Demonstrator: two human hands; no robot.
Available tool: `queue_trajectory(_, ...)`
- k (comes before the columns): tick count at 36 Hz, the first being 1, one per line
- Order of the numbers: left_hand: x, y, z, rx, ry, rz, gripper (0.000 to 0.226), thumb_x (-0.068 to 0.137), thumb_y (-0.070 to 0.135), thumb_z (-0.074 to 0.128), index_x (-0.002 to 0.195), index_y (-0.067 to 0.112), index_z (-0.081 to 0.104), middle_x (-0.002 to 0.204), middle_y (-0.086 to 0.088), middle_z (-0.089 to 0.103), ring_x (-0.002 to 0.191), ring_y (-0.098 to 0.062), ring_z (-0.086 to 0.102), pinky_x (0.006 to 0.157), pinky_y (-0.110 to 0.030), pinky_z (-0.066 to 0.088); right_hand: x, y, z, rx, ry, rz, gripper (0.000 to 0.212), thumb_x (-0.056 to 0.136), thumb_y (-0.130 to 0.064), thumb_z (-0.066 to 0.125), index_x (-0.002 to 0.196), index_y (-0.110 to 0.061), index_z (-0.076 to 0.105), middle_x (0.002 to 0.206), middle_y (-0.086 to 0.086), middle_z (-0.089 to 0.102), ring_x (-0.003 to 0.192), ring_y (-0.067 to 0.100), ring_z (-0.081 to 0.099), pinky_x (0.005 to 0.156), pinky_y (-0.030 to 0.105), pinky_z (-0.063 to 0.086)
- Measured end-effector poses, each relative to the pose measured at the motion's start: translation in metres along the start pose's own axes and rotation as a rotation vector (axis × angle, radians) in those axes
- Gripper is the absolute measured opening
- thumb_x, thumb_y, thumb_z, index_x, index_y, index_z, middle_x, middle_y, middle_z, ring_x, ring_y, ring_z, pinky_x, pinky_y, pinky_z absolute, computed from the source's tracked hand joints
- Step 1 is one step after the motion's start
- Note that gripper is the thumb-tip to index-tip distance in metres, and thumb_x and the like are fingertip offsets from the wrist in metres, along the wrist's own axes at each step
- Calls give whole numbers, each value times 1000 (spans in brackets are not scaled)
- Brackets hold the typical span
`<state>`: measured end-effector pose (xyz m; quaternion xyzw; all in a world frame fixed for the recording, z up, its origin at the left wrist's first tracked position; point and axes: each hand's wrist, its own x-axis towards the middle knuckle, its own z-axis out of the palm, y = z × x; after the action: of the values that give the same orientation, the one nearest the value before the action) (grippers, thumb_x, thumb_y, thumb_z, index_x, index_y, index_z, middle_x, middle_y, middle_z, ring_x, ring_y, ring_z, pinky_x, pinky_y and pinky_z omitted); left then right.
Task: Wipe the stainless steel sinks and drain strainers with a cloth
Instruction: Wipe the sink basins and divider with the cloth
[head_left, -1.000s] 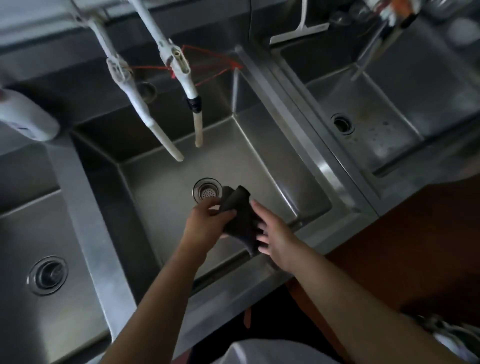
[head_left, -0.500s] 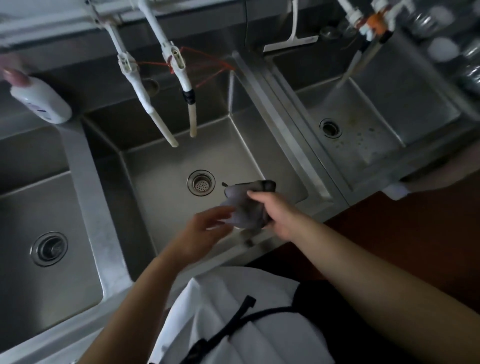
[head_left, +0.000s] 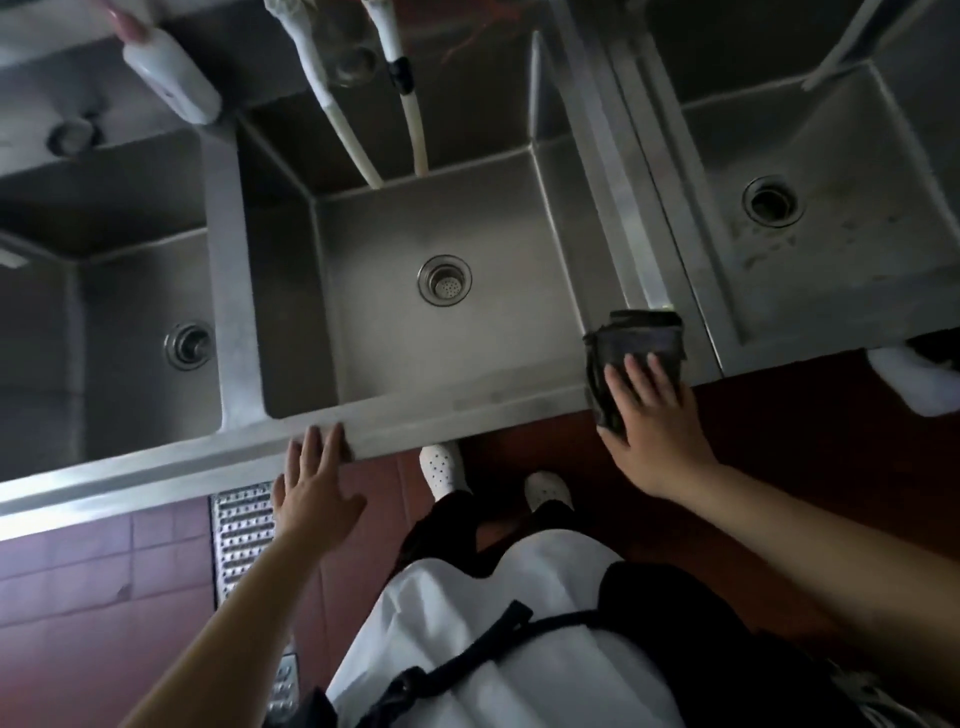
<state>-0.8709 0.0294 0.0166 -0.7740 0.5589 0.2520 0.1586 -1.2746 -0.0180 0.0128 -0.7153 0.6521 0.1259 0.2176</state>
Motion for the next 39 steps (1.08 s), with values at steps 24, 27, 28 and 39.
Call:
queue_trajectory(24,-9,-141,5,-349,190,-168,99,84,34,65,156,33,-3,165,-2,-11,152,-27,-9,121,-49,3,22,-171,14,28,124,221,62,93,-37,49,151,-21,32,162,8,23,150,30,12,119,54,17)
queue_trajectory(27,-8,-171,12,-258,138,-111,103,83,36,64,155,38,-10,165,3,-15,152,-28,-12,121,-48,-1,22,-248,31,38,130,104,68,91,-39,52,153,-22,30,164,7,20,151,30,10,120,54,11)
queue_trajectory(28,-8,-179,13,-227,125,-80,105,83,35,64,154,40,-13,164,4,-18,151,-28,-13,121,-49,-1,22,-274,37,43,119,51,69,92,-41,52,154,-23,27,165,6,17,152,29,7,120,54,8)
queue_trajectory(39,-10,-213,-6,-182,120,59,82,87,38,57,154,44,10,165,9,3,152,-23,0,122,-50,5,31,-433,72,46,-8,-329,67,98,-46,46,157,-31,18,167,2,3,153,26,-7,121,49,-3)
